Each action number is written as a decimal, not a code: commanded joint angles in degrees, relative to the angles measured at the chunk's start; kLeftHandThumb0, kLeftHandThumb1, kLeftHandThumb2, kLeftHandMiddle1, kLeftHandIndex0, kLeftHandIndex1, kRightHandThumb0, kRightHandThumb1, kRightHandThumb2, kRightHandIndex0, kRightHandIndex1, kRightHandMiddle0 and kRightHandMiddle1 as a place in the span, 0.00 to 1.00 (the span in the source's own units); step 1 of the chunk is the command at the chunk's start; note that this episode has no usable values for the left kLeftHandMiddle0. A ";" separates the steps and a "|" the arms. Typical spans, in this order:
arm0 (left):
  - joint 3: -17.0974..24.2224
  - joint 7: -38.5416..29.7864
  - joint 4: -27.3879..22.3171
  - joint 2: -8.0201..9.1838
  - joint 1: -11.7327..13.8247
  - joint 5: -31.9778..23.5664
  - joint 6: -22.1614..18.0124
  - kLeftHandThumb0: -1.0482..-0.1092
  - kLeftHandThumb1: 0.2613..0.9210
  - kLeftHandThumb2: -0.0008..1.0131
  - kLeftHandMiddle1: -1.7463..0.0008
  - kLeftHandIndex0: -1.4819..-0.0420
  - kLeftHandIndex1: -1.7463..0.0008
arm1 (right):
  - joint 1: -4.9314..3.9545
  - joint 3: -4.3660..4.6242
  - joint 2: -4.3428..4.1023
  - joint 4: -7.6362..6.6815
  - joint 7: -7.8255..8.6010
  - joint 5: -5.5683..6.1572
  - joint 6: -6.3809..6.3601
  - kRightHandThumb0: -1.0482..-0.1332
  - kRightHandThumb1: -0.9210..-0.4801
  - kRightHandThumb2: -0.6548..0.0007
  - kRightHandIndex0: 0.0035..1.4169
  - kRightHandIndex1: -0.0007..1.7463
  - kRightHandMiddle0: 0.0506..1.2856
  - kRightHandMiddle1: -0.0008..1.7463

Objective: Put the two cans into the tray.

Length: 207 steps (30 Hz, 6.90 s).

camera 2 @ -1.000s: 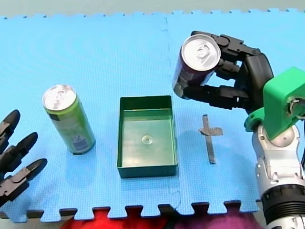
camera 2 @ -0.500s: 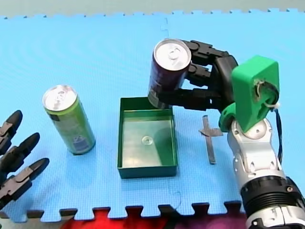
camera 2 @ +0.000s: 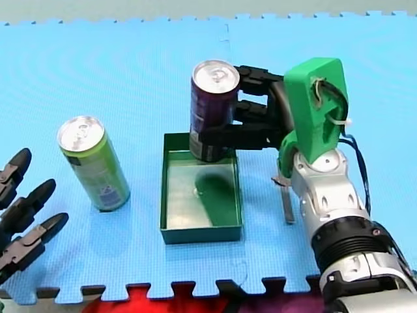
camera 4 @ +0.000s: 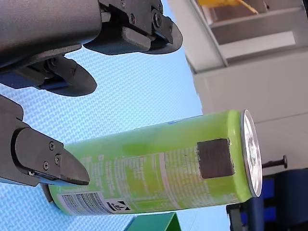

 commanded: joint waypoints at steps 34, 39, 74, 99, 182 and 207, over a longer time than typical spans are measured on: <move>0.31 0.26 -7.01 0.29 3.96 0.00 3.48 0.00 0.90 0.00 1.00 0.84 1.00 | -3.27 -0.66 1.97 11.26 -2.96 -2.97 -5.16 0.73 0.38 1.00 0.99 0.00 1.00 0.00; 0.46 0.18 -7.56 0.30 4.41 -0.05 3.52 0.00 0.90 0.00 1.00 0.84 1.00 | -3.27 -0.71 1.56 11.98 -3.01 -3.49 -5.61 0.74 0.38 1.00 0.99 0.00 1.00 0.00; 0.97 0.19 -9.91 0.08 6.54 -0.43 3.68 0.02 0.92 0.00 1.00 0.84 1.00 | -1.95 -2.73 0.45 12.74 -2.19 -2.63 -7.17 0.73 0.40 1.00 0.99 0.00 1.00 0.00; 1.76 -1.52 -10.74 1.01 6.85 -1.47 4.94 0.02 0.95 0.00 1.00 0.84 1.00 | 0.51 -4.46 0.88 14.77 1.78 -1.70 -15.80 0.73 0.39 1.00 0.99 0.00 0.99 0.00; 1.59 -2.95 -13.73 0.51 7.93 -2.76 5.57 0.04 0.98 0.00 1.00 0.82 1.00 | 0.22 2.91 -0.87 16.35 -11.41 -11.06 -17.41 0.73 0.39 1.00 0.99 0.00 0.96 0.00; 1.95 -4.76 -12.14 0.46 7.52 -4.36 4.62 0.06 0.97 0.00 1.00 0.82 1.00 | 0.84 8.13 -3.45 16.88 -9.85 -17.28 -20.78 0.12 0.33 0.99 0.23 0.00 0.13 0.00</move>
